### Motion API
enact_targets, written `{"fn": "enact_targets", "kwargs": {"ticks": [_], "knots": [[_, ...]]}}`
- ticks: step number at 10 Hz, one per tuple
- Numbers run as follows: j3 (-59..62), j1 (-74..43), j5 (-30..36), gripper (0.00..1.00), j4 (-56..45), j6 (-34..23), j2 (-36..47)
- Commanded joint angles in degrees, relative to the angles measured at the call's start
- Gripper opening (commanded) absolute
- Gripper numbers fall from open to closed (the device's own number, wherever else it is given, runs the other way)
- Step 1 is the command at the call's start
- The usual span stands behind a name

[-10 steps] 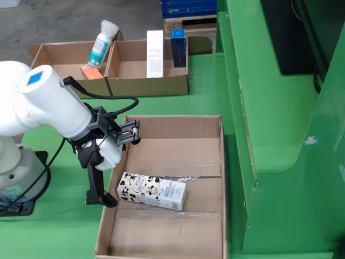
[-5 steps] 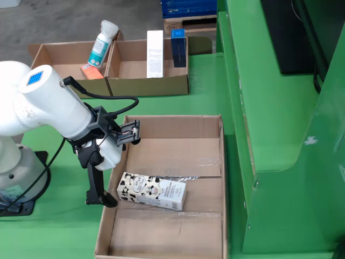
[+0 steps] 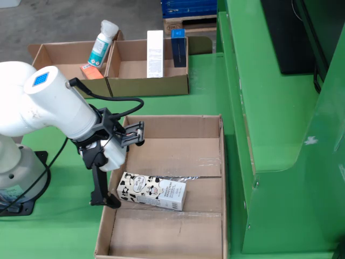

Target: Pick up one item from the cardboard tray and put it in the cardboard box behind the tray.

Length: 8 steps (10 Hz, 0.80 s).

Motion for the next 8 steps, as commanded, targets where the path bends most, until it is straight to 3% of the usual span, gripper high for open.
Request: {"fn": "enact_targets", "kwargs": {"ticks": [1,8], "knots": [[7.5,0.4,0.4,1.00,0.8,0.4,-5.7],[9.0,1.3,0.9,1.00,4.3,1.7,-11.6]]}}
